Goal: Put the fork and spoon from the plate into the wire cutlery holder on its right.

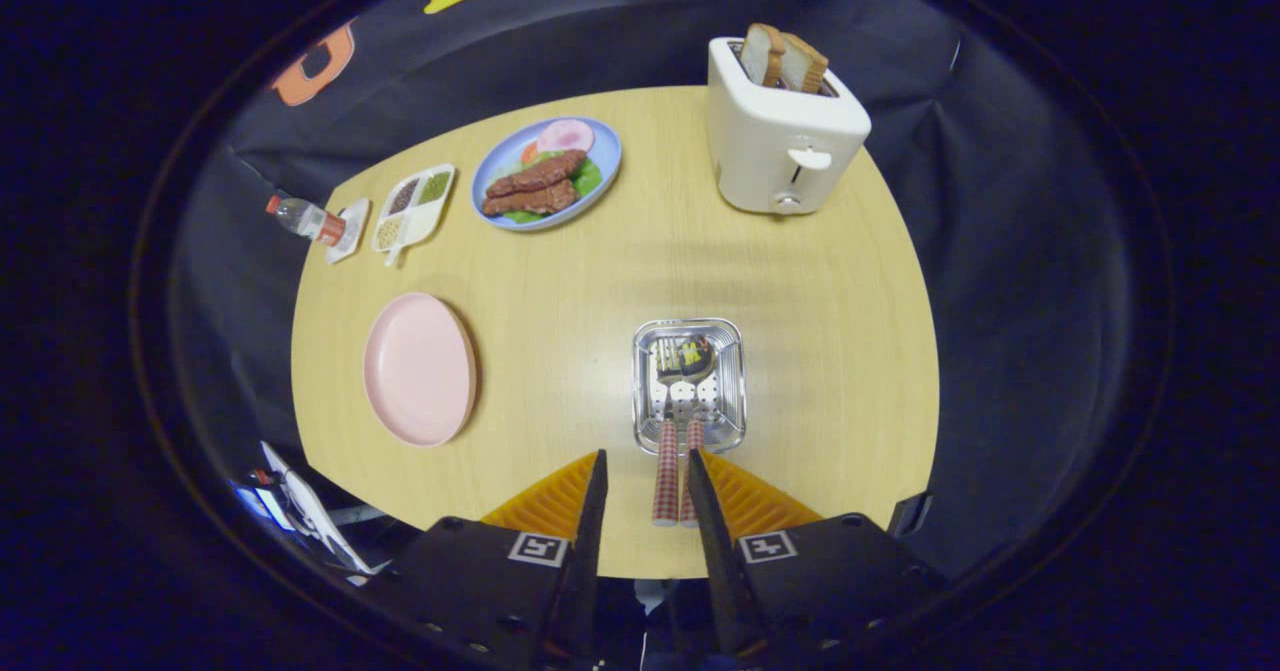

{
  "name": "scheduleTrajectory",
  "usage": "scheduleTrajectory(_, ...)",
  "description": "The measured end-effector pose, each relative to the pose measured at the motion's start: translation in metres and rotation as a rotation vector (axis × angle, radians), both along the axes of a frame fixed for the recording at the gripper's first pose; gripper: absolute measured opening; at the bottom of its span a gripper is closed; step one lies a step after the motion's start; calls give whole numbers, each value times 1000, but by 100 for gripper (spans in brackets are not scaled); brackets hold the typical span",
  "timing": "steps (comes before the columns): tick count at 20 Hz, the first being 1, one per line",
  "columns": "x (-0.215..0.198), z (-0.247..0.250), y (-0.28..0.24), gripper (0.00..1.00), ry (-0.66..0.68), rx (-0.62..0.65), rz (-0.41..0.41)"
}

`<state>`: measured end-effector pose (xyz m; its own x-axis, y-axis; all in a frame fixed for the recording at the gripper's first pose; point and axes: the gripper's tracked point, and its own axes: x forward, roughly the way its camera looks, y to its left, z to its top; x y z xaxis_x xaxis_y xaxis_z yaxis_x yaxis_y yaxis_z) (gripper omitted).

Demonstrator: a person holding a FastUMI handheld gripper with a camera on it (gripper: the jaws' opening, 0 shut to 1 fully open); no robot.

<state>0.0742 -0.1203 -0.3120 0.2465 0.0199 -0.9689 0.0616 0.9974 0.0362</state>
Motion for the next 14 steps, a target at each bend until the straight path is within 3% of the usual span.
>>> scheduleTrajectory(4,-7,14,15,76,-126,-47,1)
scheduleTrajectory(7,-6,33,29,83,-245,-96,16)
scheduleTrajectory(8,-5,38,36,90,-283,-107,21)
scheduleTrajectory(14,-4,91,75,95,-564,-136,37)
